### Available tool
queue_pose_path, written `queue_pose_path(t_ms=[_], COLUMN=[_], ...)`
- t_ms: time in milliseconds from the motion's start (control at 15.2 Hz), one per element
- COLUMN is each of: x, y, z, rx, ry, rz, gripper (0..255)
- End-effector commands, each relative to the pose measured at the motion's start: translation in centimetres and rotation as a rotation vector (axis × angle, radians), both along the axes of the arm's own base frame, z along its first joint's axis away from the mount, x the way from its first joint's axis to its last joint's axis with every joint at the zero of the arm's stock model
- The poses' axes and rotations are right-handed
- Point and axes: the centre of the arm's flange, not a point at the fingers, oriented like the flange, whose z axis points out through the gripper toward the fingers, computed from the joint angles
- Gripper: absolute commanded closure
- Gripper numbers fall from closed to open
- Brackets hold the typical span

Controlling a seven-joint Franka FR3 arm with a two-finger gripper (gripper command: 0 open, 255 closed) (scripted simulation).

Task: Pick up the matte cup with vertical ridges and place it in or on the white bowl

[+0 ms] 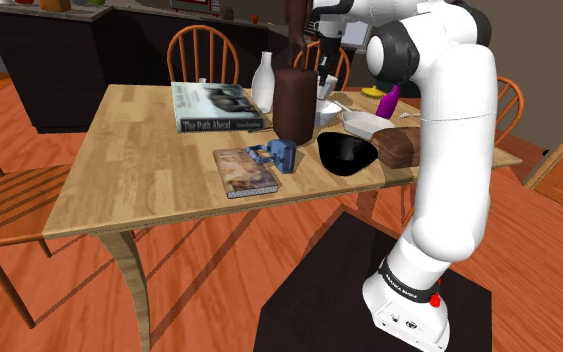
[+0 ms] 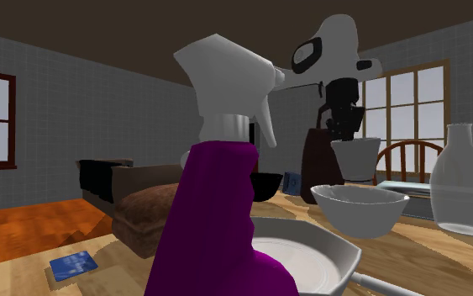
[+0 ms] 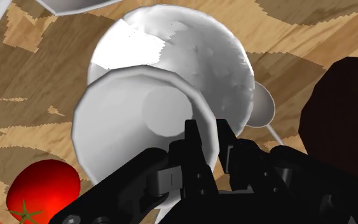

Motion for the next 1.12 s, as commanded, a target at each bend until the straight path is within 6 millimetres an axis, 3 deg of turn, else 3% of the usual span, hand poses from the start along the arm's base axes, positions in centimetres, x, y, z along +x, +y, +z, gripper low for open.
queue_pose_path(t_ms=[0,198,660,726,1056], x=[0.1,0.1,0.1,0.1,0.1], y=[0.1,0.1,0.1,0.1,0.1], z=[-1.0,-2.5,-2.5,-2.5,-2.5], rx=[-0.003,-0.003,-0.003,-0.003,-0.003], ry=[0.003,0.003,0.003,0.003,0.003], rz=[0.001,0.001,0.001,0.001,0.001], gripper=[255,255,255,0,0])
